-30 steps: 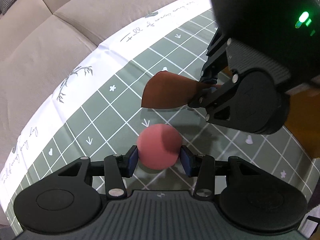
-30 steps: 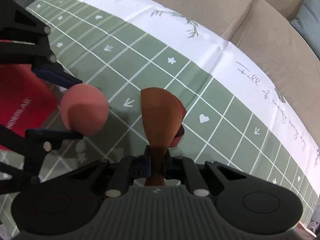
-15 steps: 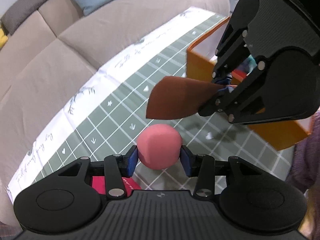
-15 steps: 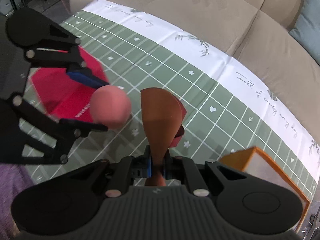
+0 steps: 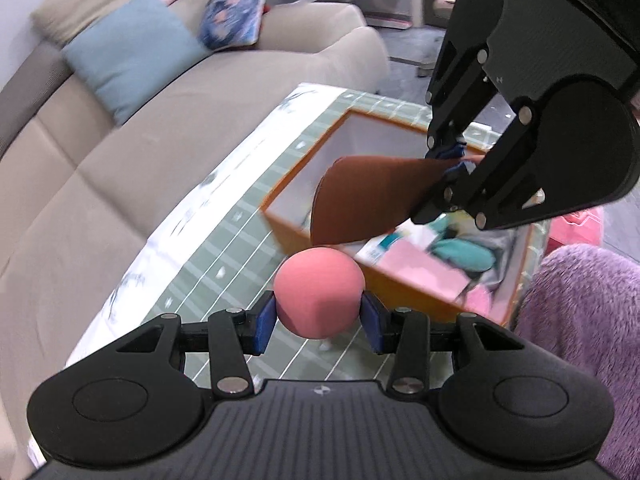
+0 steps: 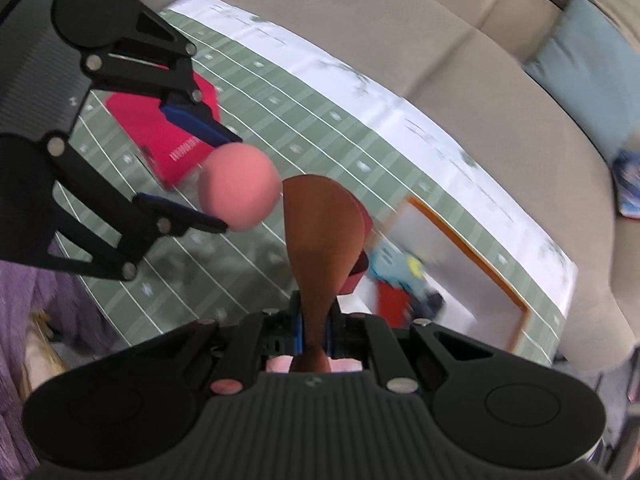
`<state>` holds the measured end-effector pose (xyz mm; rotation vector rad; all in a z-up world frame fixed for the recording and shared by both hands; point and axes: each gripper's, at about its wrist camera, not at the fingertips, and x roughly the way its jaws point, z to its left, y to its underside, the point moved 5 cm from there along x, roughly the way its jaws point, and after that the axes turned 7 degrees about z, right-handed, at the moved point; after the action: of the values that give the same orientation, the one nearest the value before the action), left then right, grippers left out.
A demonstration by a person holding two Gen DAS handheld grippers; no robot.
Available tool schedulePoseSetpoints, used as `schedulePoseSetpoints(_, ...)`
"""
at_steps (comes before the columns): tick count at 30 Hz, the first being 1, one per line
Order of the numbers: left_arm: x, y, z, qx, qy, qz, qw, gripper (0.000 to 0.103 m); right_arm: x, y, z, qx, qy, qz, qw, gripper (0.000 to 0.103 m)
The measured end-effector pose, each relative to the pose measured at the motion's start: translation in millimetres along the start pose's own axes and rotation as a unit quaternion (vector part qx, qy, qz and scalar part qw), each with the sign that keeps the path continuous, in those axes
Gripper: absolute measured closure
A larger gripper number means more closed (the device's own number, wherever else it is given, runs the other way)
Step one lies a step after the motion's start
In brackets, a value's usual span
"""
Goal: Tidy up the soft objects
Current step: 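Carry the pink ball and brown cloth over the orange box with both tools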
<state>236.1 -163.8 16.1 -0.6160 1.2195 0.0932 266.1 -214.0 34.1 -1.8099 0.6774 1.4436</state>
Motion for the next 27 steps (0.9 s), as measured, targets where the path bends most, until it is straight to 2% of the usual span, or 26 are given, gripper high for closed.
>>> schedulePoseSetpoints(5,18,-30,-29,0.039,0.007,-0.004,0.9992,0.052,0,35,-31,0.032,0.018,0.019,0.999,0.095)
schedulePoseSetpoints(12,76,-62,-42,0.073,0.015,0.022,0.9970,0.052,27,58,-77,0.059,0.028,0.039,0.997,0.095)
schedulePoseSetpoints(15,97,-63,-44,0.090,0.017,0.037,0.9952,0.052,44,56,-93,0.062,0.027,0.047,0.997,0.095)
schedulePoseSetpoints(22,149,-68,-26,0.095,0.027,0.073,0.9924,0.052,90,50,-124,0.069,0.022,0.051,0.996,0.095)
schedulePoseSetpoints(27,178,-67,-28,0.133,0.031,0.100,0.9855,0.052,126,42,-141,0.066,0.021,0.066,0.995,0.095)
